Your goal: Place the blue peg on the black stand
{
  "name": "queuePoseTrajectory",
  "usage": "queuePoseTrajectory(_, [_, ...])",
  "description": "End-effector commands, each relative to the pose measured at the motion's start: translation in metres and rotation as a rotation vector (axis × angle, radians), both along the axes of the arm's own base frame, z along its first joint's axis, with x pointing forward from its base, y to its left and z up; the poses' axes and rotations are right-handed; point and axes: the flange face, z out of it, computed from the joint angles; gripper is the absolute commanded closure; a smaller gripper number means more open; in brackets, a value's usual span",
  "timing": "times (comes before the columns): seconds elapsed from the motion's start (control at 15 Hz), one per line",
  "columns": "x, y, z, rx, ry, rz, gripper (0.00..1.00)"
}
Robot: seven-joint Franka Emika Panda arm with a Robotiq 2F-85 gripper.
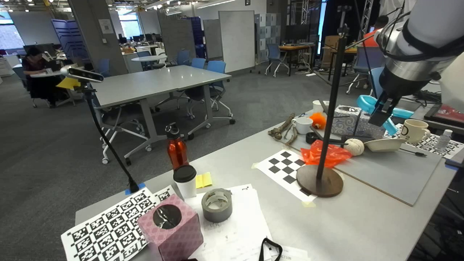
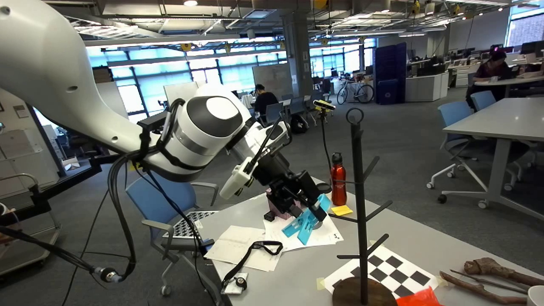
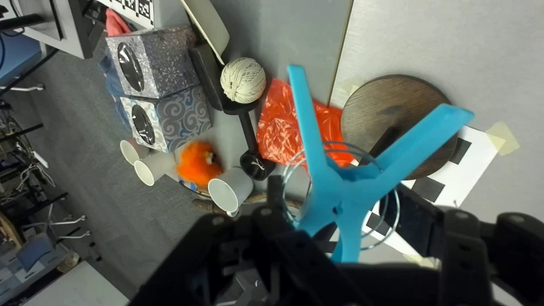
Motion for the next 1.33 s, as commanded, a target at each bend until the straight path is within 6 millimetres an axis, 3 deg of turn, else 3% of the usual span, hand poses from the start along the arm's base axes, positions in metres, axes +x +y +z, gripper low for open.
queuePoseTrajectory(0.0, [-0.006, 0.006, 0.011, 0.006, 0.038, 0.030, 0.65])
queuePoseTrajectory(0.73, [0.006, 0.019, -0.011, 0.030, 0.136, 0.141, 0.65])
queuePoseTrajectory(1.27, [0.019, 0.021, -0.008, -0.032, 0.133, 0.192, 0.65])
